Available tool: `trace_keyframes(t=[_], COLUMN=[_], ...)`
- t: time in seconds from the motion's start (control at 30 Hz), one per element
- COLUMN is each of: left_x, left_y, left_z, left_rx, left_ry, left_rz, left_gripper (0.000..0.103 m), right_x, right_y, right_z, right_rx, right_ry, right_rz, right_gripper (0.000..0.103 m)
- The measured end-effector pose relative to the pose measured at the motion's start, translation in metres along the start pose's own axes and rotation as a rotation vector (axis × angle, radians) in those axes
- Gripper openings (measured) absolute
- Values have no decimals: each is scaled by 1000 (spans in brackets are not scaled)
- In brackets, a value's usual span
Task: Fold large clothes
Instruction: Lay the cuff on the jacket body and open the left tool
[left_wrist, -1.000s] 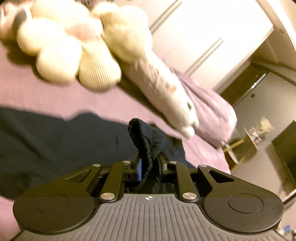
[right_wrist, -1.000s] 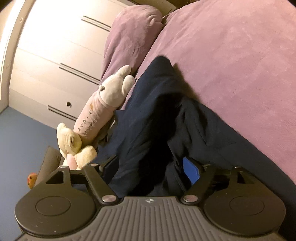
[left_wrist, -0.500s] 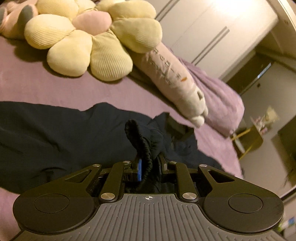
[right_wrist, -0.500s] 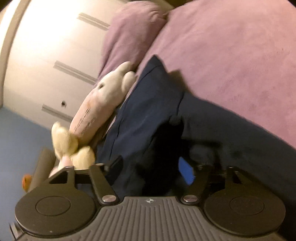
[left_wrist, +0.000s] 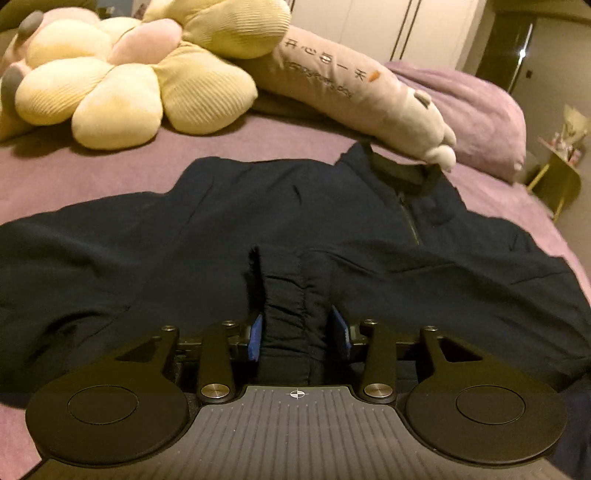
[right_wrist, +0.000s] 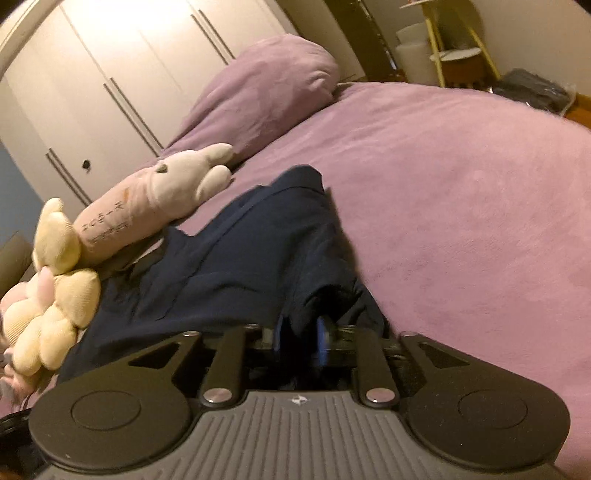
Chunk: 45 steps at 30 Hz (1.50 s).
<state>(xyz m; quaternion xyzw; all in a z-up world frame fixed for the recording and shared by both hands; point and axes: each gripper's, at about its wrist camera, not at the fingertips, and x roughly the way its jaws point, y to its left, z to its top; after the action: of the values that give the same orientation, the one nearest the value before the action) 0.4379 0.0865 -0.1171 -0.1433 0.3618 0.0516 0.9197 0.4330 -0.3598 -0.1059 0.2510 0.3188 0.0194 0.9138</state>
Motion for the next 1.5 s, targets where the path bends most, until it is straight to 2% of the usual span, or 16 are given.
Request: trace_keyframes(t=[0.03,0.1,0.13,0.2,0.23,0.37,0.47,0.57,0.63,0.7,0.8,0.97,1.33,1.5], left_x=[-1,0,0,2,2,7,16,24,26,26,23,25,24,11], left_y=[3,7,6,2,-3,-14,-13,-14,-15,-17,-16,-15,-14,-4], left_z=[1,3,3,4,4,6,6,3,2,2,3,0,1,6], left_rx=[-9,-34,-46,-45,-28,71,80,89,95,97,88,108,127,77], left_ry=[0,2,-1,-6,-12,-41,-38,-34,-39,-42,-38,-29,8,63], left_rz=[-1,-20,-25,-25,-21,26,41,49,67,82,82,90,126,127], left_gripper=[48,46,45,45,45,43,43,49,58,61,63,84,101,103], right_x=[-10,-31,-33,-20,-13,27,52,73,75,80,81,76,81,87], right_y=[5,16,24,50,60,105,118,115,114,110,112,109,107,121], right_z=[1,-2,-3,-6,-10,-29,-40,-45,-46,-45,-43,-41,-48,-54], right_rx=[-45,-126,-162,-271,-318,-497,-593,-633,-682,-732,-780,-794,-868,-981], right_ry=[-38,-113,-120,-87,-74,-21,-16,25,-9,-21,-5,-16,-16,30], right_rz=[-23,-38,-35,-9,-6,13,-42,-106,-174,-230,-241,-261,-320,-387], right_gripper=[38,38,38,23,20,12,12,7,2,0,0,0,0,0])
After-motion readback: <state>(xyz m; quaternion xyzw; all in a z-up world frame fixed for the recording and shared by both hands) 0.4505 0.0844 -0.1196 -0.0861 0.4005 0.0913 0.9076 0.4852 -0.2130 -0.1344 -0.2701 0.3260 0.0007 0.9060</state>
